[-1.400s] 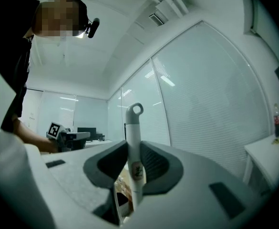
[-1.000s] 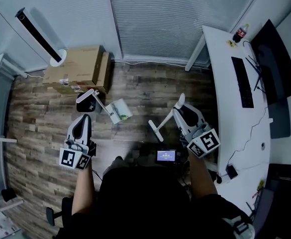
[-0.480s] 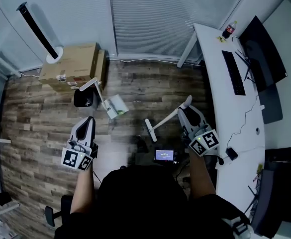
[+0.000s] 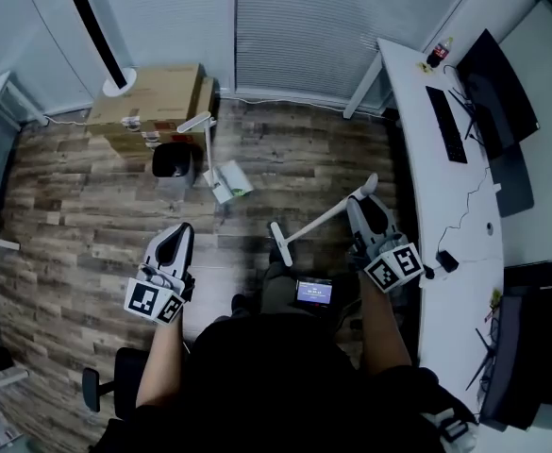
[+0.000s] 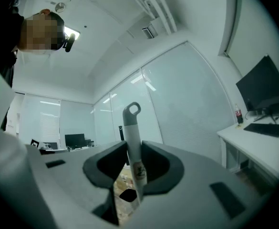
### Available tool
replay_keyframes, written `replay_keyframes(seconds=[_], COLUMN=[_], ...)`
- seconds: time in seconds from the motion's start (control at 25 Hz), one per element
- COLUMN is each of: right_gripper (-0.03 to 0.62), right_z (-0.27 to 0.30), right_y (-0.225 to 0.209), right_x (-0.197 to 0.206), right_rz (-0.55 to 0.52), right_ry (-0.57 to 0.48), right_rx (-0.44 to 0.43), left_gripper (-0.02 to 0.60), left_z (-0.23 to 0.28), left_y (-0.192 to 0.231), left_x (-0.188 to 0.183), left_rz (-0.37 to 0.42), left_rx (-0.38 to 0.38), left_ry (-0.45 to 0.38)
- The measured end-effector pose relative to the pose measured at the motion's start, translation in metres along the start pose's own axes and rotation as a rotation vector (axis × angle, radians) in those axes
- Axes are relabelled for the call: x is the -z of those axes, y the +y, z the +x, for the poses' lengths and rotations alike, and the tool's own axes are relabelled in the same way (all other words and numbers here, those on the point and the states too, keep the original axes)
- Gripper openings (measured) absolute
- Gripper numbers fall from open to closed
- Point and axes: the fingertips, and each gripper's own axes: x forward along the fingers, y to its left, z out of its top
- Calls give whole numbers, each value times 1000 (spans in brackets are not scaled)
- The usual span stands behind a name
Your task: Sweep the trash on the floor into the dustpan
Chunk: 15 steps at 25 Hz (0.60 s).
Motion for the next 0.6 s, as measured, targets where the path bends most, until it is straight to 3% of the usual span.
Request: replay_keyframes(seconds=[0.16,0.36,0.6], right_gripper=[98,97,97], right_z=[-16,-35,-67], right_y=[22,44,57], right_x=[-5,0,2], right_rz=[-13,2,5], right_ry=[-1,-1,25], right_rx=[-17,-91,-158], left_gripper=[-5,-5,-5], left_z=[-23,-33,-31], left_y=[-19,-41,-75], left_x=[9,14,10], left_rz=[25,149,121], left_rx=[-4,-28,-40], left_ry=[12,57,51])
